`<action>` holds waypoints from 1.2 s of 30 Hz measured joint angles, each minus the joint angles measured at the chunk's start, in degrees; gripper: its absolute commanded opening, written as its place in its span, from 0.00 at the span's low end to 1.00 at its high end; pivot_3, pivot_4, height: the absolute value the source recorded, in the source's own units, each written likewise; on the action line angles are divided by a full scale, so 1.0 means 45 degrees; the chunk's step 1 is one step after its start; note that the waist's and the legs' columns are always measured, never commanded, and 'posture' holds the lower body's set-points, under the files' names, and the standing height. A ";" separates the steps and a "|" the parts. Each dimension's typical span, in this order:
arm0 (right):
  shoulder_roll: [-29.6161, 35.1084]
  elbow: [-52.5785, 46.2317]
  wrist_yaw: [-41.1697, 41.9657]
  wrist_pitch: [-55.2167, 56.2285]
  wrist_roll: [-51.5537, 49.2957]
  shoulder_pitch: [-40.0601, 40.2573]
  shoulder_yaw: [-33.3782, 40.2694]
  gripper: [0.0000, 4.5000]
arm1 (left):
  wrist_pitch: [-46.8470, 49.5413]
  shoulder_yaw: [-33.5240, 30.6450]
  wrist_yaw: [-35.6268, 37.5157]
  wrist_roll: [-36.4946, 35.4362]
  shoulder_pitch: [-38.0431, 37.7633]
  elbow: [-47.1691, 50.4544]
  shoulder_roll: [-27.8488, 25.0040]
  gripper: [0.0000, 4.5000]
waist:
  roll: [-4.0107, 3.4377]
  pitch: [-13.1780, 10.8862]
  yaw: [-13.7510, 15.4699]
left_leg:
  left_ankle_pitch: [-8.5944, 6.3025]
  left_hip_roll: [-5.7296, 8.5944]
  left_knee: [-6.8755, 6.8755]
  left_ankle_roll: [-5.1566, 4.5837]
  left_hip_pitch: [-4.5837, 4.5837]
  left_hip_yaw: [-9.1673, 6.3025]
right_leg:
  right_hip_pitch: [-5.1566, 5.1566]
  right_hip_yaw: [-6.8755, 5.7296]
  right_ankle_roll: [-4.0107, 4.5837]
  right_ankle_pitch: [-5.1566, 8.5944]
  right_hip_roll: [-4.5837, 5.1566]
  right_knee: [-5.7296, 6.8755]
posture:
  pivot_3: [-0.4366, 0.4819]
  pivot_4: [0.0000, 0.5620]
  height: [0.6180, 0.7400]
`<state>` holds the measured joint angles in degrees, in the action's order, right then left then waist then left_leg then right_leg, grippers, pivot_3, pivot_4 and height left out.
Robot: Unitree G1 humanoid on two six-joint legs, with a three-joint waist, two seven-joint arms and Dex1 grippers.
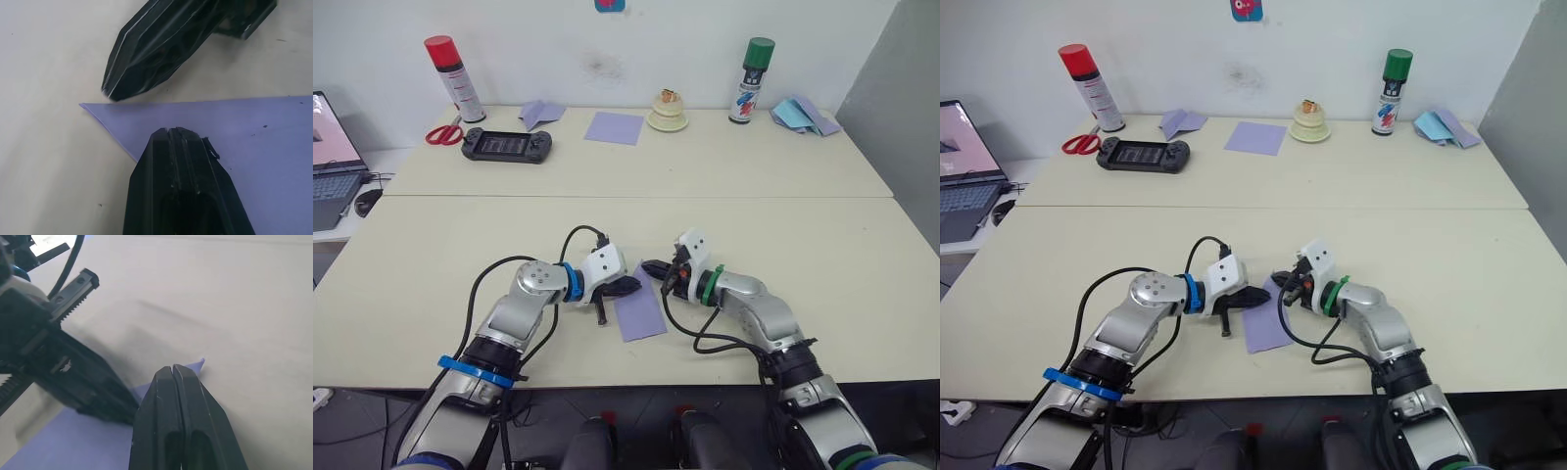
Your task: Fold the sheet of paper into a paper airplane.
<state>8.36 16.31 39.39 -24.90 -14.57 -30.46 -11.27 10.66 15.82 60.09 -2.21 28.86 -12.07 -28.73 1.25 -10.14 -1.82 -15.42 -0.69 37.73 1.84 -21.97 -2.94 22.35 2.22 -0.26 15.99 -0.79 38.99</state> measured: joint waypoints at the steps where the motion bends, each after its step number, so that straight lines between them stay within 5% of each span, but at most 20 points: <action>1: -0.0049 0.0350 0.0074 0.0181 0.0037 -0.0095 -0.0027 0.00 | -0.0004 0.0014 0.0007 0.0010 -0.0013 0.0021 -0.0007 0.00 | 0.0000 0.0000 -0.0001 | 0.0000 0.0001 0.0001 0.0000 0.0000 0.0000 | -0.0001 -0.0001 0.0001 0.0000 0.0000 0.0001 | 0.48 0.27 1.00; 23: -0.0476 0.5563 -0.1086 0.3788 0.2109 -0.2581 0.0009 0.00 | 0.0504 0.0193 -0.0445 0.0132 -0.0714 0.1068 -0.0216 0.00 | -0.0036 0.0076 0.0042 | 0.0001 0.0004 0.0015 -0.0001 0.0050 0.0000 | -0.0041 0.0004 0.0001 -0.0001 0.0001 0.0015 | 0.48 0.27 1.00; 27: -0.0146 0.5172 -0.1194 0.4383 0.2181 -0.2217 0.0247 0.00 | 0.0311 0.0320 -0.0389 0.0126 -0.0508 0.0791 -0.0176 0.00 | -0.0048 0.0081 0.0093 | 0.0001 0.0024 0.0020 -0.0002 0.0037 -0.0004 | -0.0041 0.0002 -0.0001 -0.0001 0.0014 0.0011 | 0.48 0.27 1.00; 36: 0.0739 0.0520 0.1609 0.2308 0.1006 0.0344 -0.0386 0.00 | 0.0004 0.0323 -0.0269 0.0123 -0.0155 0.0231 -0.0110 0.00 | -0.0067 0.0071 0.0004 | 0.0001 -0.0002 0.0010 -0.0003 0.0026 -0.0011 | -0.0023 -0.0006 -0.0038 0.0021 -0.0002 0.0010 | 0.48 0.27 1.00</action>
<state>11.68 18.65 46.63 -14.51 -10.05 -28.91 -13.00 10.67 17.27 58.88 -1.66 28.16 -11.03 -29.22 0.95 -9.82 -1.81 -15.41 -0.70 37.78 1.83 -21.85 -2.99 22.25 2.19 -0.43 16.09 -0.80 39.04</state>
